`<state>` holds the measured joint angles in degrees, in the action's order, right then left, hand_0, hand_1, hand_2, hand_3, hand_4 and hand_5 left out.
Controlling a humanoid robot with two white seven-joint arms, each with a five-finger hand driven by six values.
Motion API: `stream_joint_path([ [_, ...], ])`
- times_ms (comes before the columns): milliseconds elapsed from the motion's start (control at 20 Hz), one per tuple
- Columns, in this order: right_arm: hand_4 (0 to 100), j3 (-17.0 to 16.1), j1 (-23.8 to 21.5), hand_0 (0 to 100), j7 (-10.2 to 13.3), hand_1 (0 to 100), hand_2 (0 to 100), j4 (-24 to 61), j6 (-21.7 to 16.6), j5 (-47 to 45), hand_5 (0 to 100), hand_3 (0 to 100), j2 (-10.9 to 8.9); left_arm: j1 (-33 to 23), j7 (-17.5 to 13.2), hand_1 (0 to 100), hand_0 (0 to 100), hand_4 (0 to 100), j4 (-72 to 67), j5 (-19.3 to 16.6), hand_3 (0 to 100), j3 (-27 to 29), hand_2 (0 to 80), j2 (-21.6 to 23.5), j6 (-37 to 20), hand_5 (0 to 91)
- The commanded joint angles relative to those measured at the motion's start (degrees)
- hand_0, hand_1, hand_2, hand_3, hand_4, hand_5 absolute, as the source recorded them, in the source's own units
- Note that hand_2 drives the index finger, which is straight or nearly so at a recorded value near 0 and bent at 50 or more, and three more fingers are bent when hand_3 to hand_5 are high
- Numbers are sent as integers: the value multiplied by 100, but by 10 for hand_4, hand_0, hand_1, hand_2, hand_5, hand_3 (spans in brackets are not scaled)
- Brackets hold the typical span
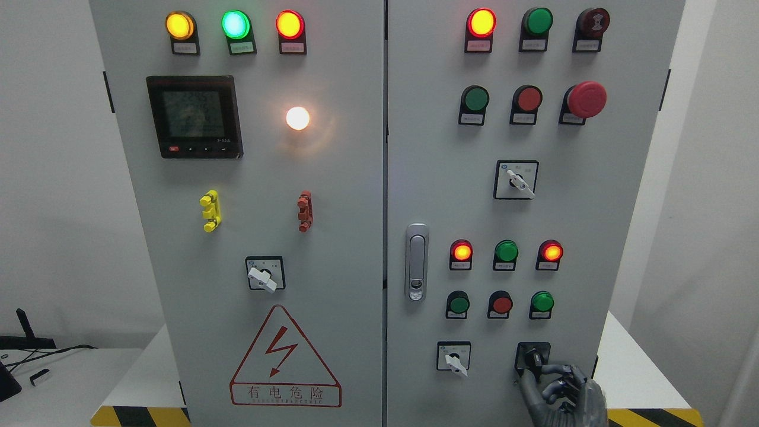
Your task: Trip black knob to open circuit
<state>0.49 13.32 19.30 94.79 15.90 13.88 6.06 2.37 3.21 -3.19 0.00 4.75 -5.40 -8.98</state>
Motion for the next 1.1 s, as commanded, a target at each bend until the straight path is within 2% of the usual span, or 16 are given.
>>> stream_joint_path([
  [0, 851, 145, 4, 371, -6, 805, 524, -22, 1, 1, 946, 862, 0, 0, -5, 389, 120, 0, 2, -176, 0, 0, 0, 4, 2, 0],
  [451, 849, 153, 56, 457, -23, 868, 532, -22, 1, -8, 945, 885, 0, 0, -5, 389, 120, 0, 2, -176, 0, 0, 0, 4, 2, 0],
  [1052, 851, 145, 91, 489, -23, 902, 545, -31, 10, -17, 944, 895, 0, 0, -5, 389, 120, 0, 2, -176, 0, 0, 0, 4, 2, 0],
])
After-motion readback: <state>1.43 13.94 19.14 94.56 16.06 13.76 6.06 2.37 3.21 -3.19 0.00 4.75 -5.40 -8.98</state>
